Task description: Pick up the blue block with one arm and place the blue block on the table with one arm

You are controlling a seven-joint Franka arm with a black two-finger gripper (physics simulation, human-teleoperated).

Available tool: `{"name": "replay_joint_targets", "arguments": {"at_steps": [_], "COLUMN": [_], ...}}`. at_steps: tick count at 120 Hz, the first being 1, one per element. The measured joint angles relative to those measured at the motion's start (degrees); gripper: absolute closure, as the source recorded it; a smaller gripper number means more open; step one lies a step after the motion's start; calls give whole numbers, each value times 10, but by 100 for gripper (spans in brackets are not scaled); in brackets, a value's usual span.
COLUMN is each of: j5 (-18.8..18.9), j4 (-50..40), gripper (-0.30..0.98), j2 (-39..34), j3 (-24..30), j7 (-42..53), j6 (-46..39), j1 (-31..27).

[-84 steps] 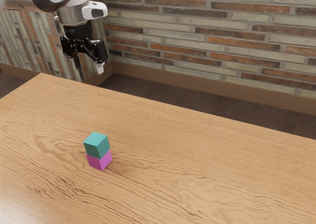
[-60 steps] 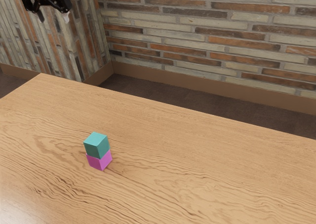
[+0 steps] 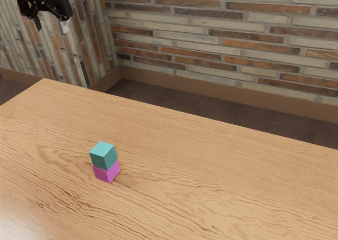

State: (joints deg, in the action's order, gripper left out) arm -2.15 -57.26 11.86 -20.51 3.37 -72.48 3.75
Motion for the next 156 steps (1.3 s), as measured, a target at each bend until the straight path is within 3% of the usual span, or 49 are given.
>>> {"name": "replay_joint_targets", "arguments": {"at_steps": [12, 24, 45, 64, 109, 132, 156], "j5": [3, -24, -52, -68, -70, -62, -52], "j4": [5, 5, -18, -191, -379, -532, -602], "gripper": [2, 2, 2, 2, 2, 2, 2], "j2": [84, 157, 211, 158, 96, -5, -19], "j3": [3, 6, 7, 10, 21, 21, 21], "j7": [17, 38, 68, 89, 119, 128, 135], "j6": [-37, -88, -156, -244, -400, -468, -536], "j1": [-7, -14, -12, -3, 20, 37, 47]}}
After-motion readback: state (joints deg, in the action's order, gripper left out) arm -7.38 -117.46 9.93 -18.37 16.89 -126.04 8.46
